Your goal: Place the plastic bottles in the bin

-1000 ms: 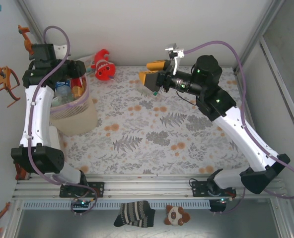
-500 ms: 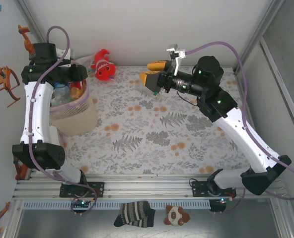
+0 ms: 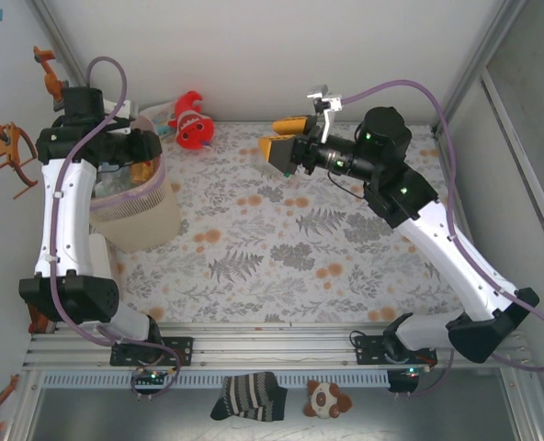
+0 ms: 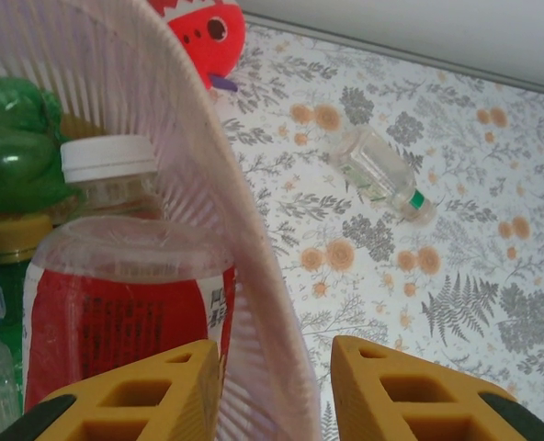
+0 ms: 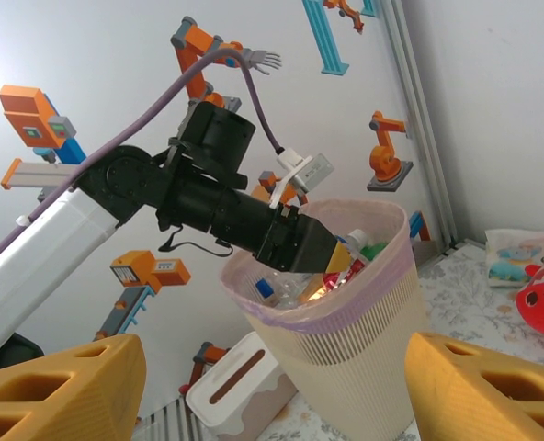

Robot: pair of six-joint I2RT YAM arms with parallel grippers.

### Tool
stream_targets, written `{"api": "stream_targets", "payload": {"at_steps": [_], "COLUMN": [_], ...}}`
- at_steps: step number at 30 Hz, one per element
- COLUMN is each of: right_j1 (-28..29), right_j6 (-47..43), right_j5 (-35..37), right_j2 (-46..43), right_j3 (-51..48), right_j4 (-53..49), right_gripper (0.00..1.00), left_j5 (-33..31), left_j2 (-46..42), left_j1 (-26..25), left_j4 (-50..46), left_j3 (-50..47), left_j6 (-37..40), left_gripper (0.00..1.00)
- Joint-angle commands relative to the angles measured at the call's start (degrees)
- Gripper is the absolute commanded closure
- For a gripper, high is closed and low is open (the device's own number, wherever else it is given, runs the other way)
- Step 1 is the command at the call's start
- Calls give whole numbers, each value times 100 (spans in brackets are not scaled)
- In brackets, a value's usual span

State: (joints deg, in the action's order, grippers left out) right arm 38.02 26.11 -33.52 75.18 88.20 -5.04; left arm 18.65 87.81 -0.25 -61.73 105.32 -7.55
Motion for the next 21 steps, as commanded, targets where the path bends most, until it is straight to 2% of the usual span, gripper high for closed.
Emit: {"api": "stream_targets", "payload": {"at_steps": [1, 11, 21], "right_j1": [39, 39, 39], "right_j6": [70, 70, 61], "right_j5": [21, 82, 82], "right_j2": [-161, -248, -202], "right_j3": [-40, -109, -110], "right_j4": [231, 214, 240], "right_gripper": [27, 27, 27], "left_j5": [-271, -213, 0], "left_j2": [-83, 23, -579], "left_j1": [56, 95, 95], "left_j4": [-59, 66, 175], "left_j3": [-183, -647, -1347], "left_j6": [165, 167, -9], "left_gripper": [65, 67, 68]}}
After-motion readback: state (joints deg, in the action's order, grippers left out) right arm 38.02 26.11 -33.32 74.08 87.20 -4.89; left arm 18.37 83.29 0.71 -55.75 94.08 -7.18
